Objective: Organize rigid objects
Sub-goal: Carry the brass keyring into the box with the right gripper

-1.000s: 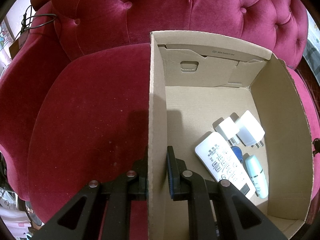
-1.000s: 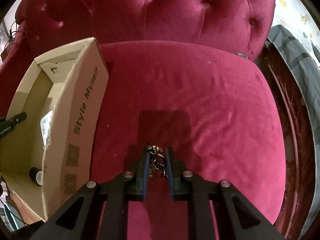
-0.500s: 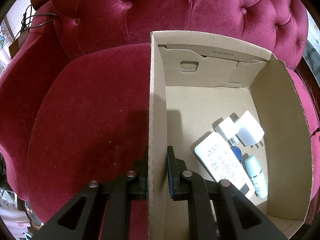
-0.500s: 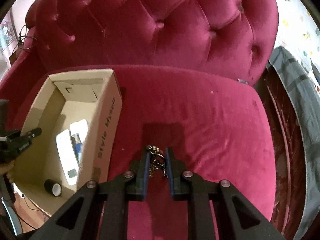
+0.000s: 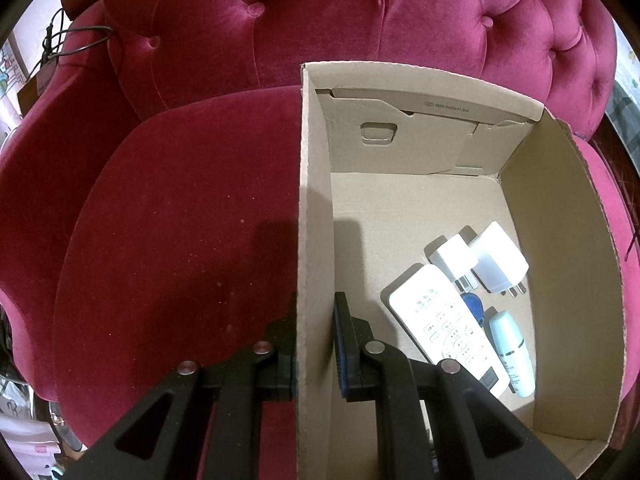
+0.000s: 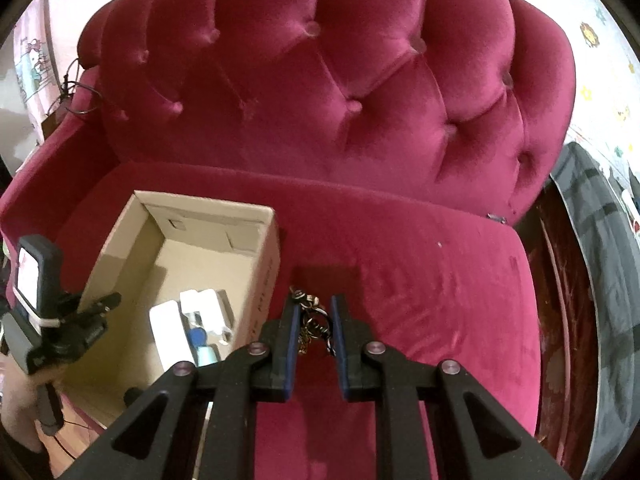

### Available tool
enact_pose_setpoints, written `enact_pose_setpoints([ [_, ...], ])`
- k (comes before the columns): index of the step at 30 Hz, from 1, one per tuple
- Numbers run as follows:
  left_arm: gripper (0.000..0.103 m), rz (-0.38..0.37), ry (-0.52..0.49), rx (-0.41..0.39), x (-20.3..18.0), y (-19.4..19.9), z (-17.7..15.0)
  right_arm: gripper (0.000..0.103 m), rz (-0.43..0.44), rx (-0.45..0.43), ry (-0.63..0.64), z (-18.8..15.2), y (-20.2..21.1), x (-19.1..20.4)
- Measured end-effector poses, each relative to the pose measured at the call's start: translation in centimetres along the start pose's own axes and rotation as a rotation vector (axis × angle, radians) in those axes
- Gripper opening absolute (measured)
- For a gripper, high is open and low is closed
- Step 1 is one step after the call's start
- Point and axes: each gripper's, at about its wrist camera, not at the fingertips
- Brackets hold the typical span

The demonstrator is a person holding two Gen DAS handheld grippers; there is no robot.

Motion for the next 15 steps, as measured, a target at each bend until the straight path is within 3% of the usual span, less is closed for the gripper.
enact_pose_setpoints([
  [15, 0.014, -0.008, 0.002, 0.000, 0.2, 0.0, 0.0, 0.016, 0.104, -0.034, 0.090, 2.4, 0.4, 6.6],
])
Point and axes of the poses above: each gripper's, at about its wrist camera, not at the fingertips, and y roughly against the way its jaws point, x to its left, z to its top, and after that the axes turned 10 degrees about x, right-handed
